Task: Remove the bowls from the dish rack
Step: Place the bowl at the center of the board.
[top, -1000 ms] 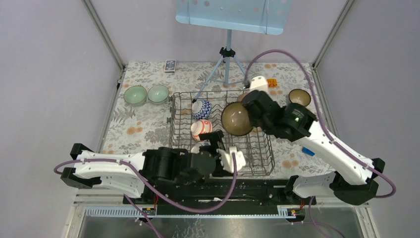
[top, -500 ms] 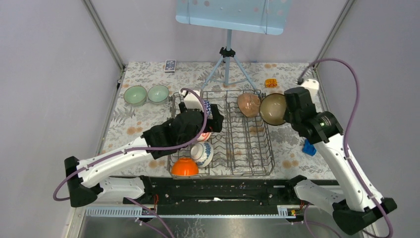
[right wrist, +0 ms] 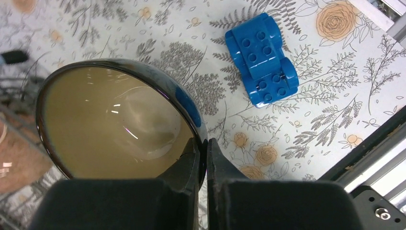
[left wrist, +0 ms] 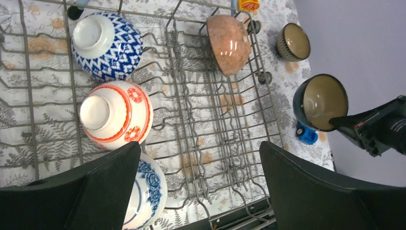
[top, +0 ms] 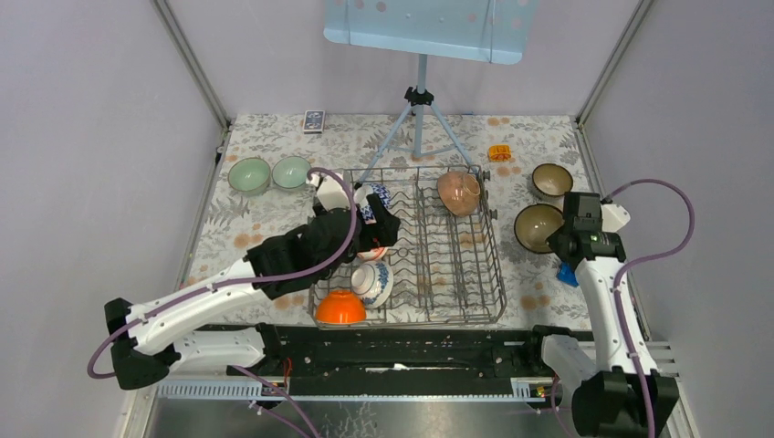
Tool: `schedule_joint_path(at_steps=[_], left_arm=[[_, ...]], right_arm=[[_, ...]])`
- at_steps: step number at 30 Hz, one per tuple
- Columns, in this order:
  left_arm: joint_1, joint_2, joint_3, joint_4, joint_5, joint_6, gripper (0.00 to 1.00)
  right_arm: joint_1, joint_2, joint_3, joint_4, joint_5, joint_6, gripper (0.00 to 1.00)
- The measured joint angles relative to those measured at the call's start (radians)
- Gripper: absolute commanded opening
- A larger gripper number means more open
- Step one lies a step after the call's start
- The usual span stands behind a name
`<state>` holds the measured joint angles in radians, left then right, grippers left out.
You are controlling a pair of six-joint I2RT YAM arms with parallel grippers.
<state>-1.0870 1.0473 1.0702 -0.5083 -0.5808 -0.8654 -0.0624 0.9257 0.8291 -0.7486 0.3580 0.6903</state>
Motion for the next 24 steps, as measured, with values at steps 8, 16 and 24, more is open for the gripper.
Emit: schedule_joint_path(at_steps=[8, 16, 24], left_arm=[[0.000, -0.003, -0.070, -0.025, 0.011, -0.026, 0.99], [0.000, -0.049, -0.123, -0.032, 0.016, -0.052, 0.99], [0.000, -0.092, -0.190, -0.019, 0.038, -0.083, 0.99]], right_arm=[[-0.073, 0.159, 0.004, 0.122, -0.001, 0.057, 0.00], [-0.137, 0.287, 0.006, 0.220, -0.032, 0.103, 0.00], [-0.149, 0.351, 0.006, 0.278, -0.058, 0.142, 0.00]])
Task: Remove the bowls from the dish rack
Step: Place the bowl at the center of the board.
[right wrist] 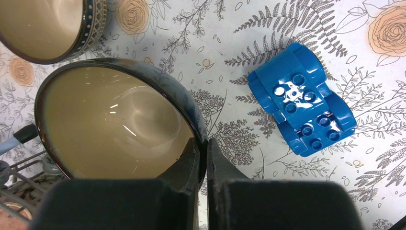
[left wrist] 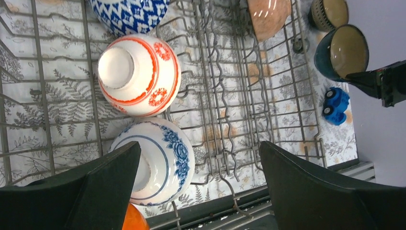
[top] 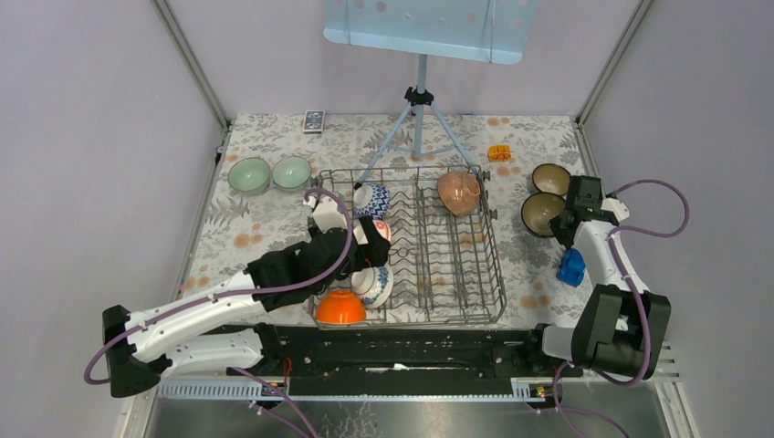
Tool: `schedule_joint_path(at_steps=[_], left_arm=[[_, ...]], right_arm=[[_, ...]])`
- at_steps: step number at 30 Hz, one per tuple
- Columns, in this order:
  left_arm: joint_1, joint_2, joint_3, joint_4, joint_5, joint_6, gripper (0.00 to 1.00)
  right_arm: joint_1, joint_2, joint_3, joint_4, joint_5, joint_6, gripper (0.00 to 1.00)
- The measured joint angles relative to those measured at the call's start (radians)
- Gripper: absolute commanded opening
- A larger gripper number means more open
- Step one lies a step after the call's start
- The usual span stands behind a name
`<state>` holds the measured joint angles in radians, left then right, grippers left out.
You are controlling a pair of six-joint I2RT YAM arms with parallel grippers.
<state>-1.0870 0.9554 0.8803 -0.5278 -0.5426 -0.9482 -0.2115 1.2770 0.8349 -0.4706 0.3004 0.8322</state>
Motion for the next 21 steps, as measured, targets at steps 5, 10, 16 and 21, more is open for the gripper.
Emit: schedule_joint_path(at_steps=[5, 10, 16, 21], left_arm=[[0.000, 0.023, -0.008, 0.005, 0.024, -0.019, 0.99], [0.000, 0.058, -0.008, 0.006, 0.043, -0.024, 0.99], [0.000, 0.068, -0.008, 0.006, 0.053, -0.027, 0.99], [0.000, 0.068, -0.008, 0.006, 0.053, -0.029, 0.99]], right_arm=[[-0.002, 0.023, 0.000, -0.001, 0.001, 0.019, 0.00], [-0.006, 0.042, 0.000, 0.007, 0.001, 0.038, 0.00], [-0.014, 0.075, 0.000, 0.006, 0.000, 0.055, 0.00], [-0.027, 0.096, -0.001, 0.002, -0.005, 0.067, 0.00]])
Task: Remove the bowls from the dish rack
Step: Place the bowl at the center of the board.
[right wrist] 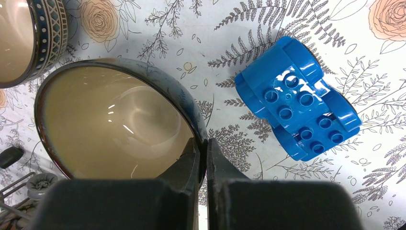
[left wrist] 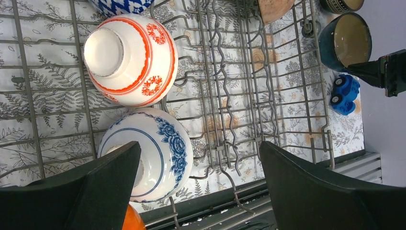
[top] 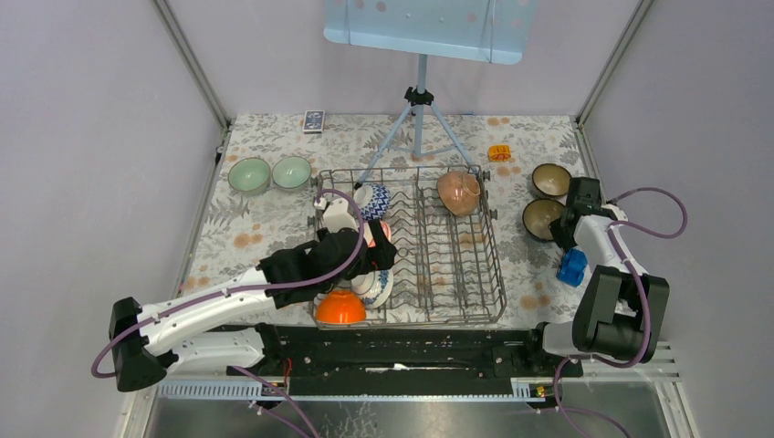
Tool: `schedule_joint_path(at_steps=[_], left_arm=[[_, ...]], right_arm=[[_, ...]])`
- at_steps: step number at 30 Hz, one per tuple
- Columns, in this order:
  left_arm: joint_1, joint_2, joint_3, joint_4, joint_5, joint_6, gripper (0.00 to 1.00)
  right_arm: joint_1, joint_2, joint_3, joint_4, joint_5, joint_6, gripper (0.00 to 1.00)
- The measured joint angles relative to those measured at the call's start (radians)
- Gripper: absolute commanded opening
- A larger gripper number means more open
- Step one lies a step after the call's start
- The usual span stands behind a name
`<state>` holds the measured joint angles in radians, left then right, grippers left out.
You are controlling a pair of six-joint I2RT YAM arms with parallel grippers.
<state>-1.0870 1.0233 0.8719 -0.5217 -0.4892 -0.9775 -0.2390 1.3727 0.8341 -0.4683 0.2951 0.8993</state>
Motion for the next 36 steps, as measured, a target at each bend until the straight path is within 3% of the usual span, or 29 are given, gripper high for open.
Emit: schedule_joint_path(at_steps=[6, 19, 23, 26, 29, 32, 36], left_arm=[[0.000, 0.000, 0.000, 0.000, 0.000, -0.003, 0.99], [0.000, -0.002, 0.000, -0.005, -0.004, -0.003, 0.99], [0.000, -0.007, 0.000, -0.006, -0.003, -0.003, 0.99], [0.000, -0.009, 0.000, -0.007, -0.003, -0.003, 0.99], [0.000, -0.010, 0.000, -0.008, -0.003, -0.003, 0.99], [0.000, -0.018, 0.000, -0.008, -0.003, -0.001, 0.99], [0.000, -0.029, 0.000, -0.008, -0.005, 0.014, 0.99]], right_arm=[[-0.002, 0.002, 0.000, -0.001, -0.002, 0.004, 0.00], [-0.006, 0.005, -0.014, -0.003, -0.016, 0.006, 0.19], [-0.006, 0.005, -0.014, 0.001, -0.018, 0.006, 0.36], [-0.007, 0.002, -0.014, 0.000, -0.020, 0.002, 0.63], [-0.007, -0.015, -0.014, -0.001, -0.021, -0.008, 0.81], [-0.007, -0.040, -0.010, -0.015, -0.027, -0.022, 0.89], [-0.007, -0.090, 0.018, -0.055, -0.048, -0.051, 0.92]])
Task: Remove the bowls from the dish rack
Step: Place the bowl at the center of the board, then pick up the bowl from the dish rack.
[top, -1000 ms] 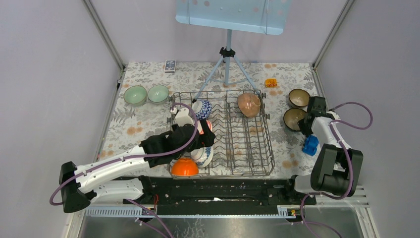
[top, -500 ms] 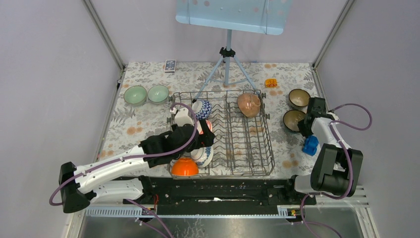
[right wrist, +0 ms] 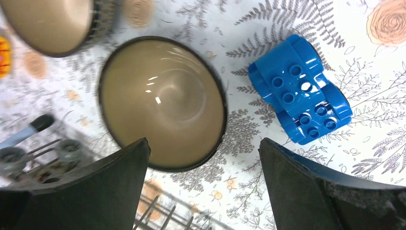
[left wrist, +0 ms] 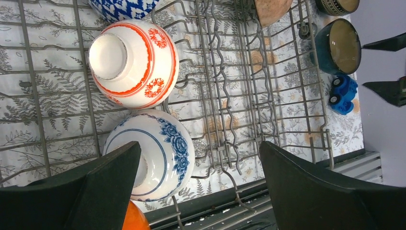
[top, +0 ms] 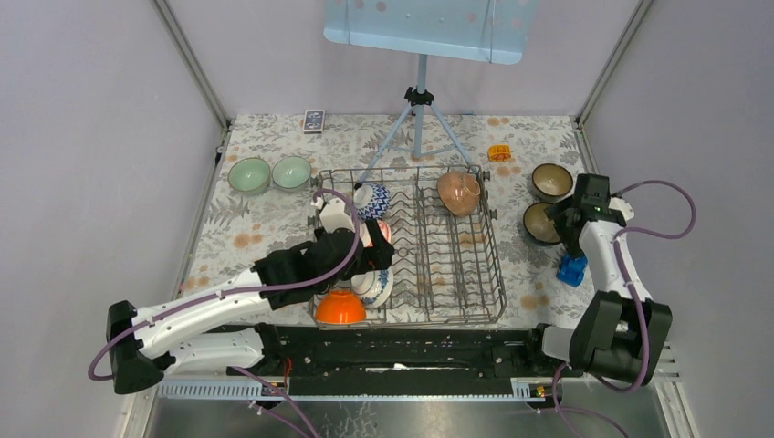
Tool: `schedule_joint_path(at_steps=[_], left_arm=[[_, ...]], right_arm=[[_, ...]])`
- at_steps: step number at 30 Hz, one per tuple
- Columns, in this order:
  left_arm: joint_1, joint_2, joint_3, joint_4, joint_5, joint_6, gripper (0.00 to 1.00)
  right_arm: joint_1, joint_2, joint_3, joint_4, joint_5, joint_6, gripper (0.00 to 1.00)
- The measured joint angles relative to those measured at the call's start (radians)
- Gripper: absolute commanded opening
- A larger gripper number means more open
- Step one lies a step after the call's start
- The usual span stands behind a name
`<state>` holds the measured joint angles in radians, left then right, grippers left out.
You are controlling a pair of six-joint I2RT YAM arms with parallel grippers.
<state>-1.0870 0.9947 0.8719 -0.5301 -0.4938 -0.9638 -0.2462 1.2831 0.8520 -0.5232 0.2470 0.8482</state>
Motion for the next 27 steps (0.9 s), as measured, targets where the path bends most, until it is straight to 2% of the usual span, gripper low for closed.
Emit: schedule_joint_path(at_steps=[7, 11, 16, 22, 24, 27], left_arm=[[0.000, 0.011, 0.028, -0.032, -0.027, 0.058, 0.99], [0.000, 0.012, 0.060, -0.042, -0.074, 0.101, 0.99], [0.000, 0.000, 0.068, -0.044, -0.140, 0.160, 0.99], [0.013, -0.011, 0.068, -0.023, -0.169, 0.208, 0.99], [0.027, -0.009, 0.068, -0.013, -0.163, 0.212, 0.99], [0.061, 0.014, 0.068, 0.016, -0.130, 0.212, 0.99]], right_arm=[[0.022, -0.188, 0.115, -0.054, -0.029, -0.093, 0.92], [0.138, -0.298, 0.206, -0.039, -0.041, -0.140, 0.94], [0.281, -0.386, 0.275, 0.024, -0.172, -0.203, 0.94], [0.614, -0.363, 0.295, 0.086, -0.240, -0.286, 0.94], [0.748, -0.333, 0.289, 0.091, -0.223, -0.321, 0.94], [0.869, -0.293, 0.253, 0.099, -0.165, -0.359, 0.94]])
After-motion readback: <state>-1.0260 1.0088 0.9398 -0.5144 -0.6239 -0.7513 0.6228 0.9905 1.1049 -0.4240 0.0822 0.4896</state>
